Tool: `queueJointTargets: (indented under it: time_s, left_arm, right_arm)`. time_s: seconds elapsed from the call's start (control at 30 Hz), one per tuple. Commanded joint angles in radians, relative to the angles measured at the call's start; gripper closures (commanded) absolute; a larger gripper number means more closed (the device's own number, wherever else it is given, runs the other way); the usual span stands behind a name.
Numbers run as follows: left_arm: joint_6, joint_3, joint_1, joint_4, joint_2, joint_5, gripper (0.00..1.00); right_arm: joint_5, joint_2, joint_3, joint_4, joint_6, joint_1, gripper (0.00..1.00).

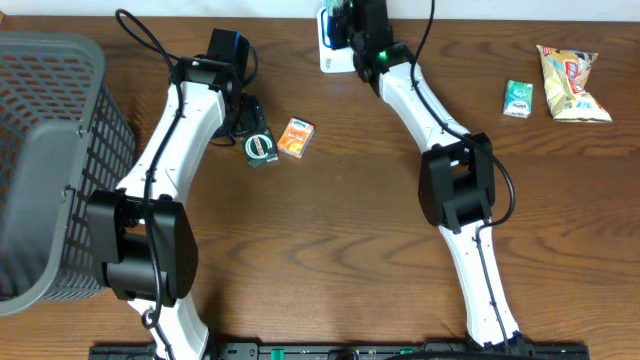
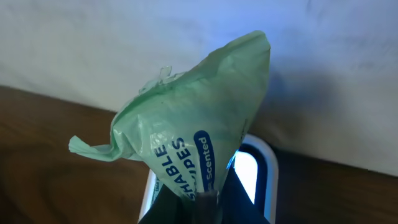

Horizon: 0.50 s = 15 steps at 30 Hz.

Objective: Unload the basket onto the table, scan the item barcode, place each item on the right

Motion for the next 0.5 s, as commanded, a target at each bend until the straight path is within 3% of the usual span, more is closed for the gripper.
queueJointTargets:
  time_s: [0.0, 0.23, 0.47]
  left_arm:
    - [0.009, 0.005, 0.0, -0.002, -0.007, -0.009, 0.02]
    - [0.009, 0.005, 0.0, -0.002, -0.007, -0.009, 0.02]
    - [0.009, 0.005, 0.0, -0.002, -0.007, -0.009, 0.02]
  right_arm:
    - [0.013, -0.014, 0.039, -0.007, -0.046, 0.009, 0.99]
    - [0.196, -0.054, 0.039, -0.023, -0.069, -0.001, 0.99]
    - [0.179, -0.146, 0.039, -0.097, -0.078, -0.043, 0.99]
